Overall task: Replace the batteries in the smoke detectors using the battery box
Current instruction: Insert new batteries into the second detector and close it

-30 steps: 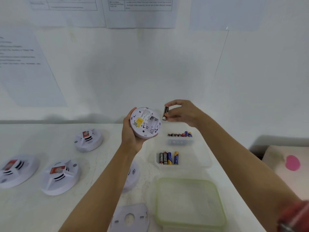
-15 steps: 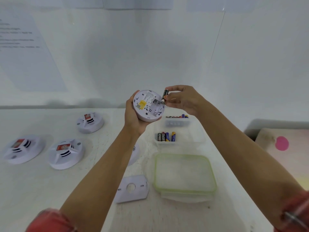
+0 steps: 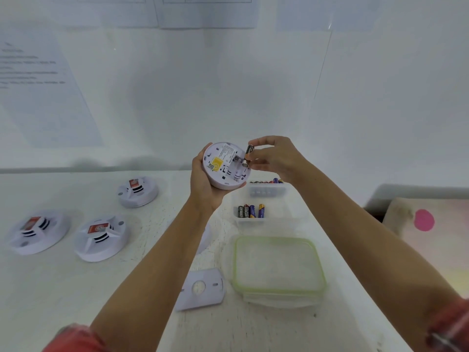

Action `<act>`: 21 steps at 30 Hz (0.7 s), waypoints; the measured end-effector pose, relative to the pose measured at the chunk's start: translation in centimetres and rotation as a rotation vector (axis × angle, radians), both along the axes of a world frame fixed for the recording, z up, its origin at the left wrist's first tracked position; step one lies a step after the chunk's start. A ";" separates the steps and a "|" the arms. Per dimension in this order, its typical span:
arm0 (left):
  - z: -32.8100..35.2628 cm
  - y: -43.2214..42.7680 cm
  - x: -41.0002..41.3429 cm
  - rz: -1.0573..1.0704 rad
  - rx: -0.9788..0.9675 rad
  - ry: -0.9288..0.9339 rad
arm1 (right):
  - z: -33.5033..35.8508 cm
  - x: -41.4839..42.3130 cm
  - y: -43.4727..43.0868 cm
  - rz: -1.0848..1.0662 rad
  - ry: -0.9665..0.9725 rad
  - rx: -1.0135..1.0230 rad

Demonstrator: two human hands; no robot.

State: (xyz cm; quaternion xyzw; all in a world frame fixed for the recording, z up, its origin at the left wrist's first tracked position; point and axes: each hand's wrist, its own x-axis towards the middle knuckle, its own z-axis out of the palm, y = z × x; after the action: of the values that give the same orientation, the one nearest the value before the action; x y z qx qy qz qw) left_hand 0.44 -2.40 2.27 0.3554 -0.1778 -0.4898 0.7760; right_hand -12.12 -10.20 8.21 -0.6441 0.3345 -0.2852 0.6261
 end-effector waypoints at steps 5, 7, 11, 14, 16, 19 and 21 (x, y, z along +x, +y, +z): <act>0.0 0.1 -0.5 -0.019 -0.036 0.035 | -0.9 0.6 1.1 -0.015 0.103 -0.158; 0.1 0.1 -0.7 -0.031 -0.041 0.030 | -1.4 1.0 1.4 -0.051 0.151 -0.237; 0.1 0.1 -0.6 -0.014 -0.018 0.043 | -1.9 1.4 1.5 -0.094 0.190 -0.369; 0.0 0.1 -0.5 -0.028 -0.043 0.057 | -1.9 1.4 1.7 -0.108 0.193 -0.405; 0.0 0.2 -0.5 -0.033 -0.049 0.066 | -1.9 1.5 1.9 -0.113 0.206 -0.437; -0.1 0.1 -0.3 -0.036 -0.034 0.095 | -2.2 2.0 2.0 -0.136 0.227 -0.466; -0.2 0.0 -0.2 -0.038 -0.041 0.083 | -2.2 2.1 2.0 -0.136 0.232 -0.453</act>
State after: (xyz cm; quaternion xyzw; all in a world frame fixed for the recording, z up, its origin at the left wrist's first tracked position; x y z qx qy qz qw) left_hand 0.23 -2.37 2.03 0.3154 -0.1621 -0.5151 0.7803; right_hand -10.04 -8.23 6.00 -0.7723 0.3743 -0.3182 0.4027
